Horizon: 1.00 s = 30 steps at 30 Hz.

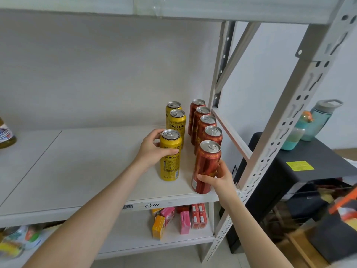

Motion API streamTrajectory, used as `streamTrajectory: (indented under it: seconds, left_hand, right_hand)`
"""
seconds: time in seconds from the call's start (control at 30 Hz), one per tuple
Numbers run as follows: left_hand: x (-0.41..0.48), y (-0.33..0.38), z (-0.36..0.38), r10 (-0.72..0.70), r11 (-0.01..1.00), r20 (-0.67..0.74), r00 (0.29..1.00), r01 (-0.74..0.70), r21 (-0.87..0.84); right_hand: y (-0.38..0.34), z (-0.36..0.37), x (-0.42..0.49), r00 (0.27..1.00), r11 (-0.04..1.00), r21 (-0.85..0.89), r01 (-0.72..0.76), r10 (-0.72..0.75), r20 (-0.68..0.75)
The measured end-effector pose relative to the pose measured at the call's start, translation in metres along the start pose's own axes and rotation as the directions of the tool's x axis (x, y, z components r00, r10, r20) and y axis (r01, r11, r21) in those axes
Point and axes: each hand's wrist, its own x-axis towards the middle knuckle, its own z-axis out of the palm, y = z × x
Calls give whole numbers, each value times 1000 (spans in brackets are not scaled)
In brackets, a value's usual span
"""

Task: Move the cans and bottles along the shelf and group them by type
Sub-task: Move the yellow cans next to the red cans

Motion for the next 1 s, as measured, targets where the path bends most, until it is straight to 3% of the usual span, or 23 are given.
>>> streamTrajectory:
  seconds: [0.33,1.0]
  left_hand:
    - [24,-5,21,9,997,-17,1000,-10,-80]
    - [61,-12,33,56,998,-47,997,-57,-19]
  right_hand:
    - [1,-28,0,998,1000,-2,6,-6,-59]
    - [-2,-31,11,999,996,-84,-12,8,-38]
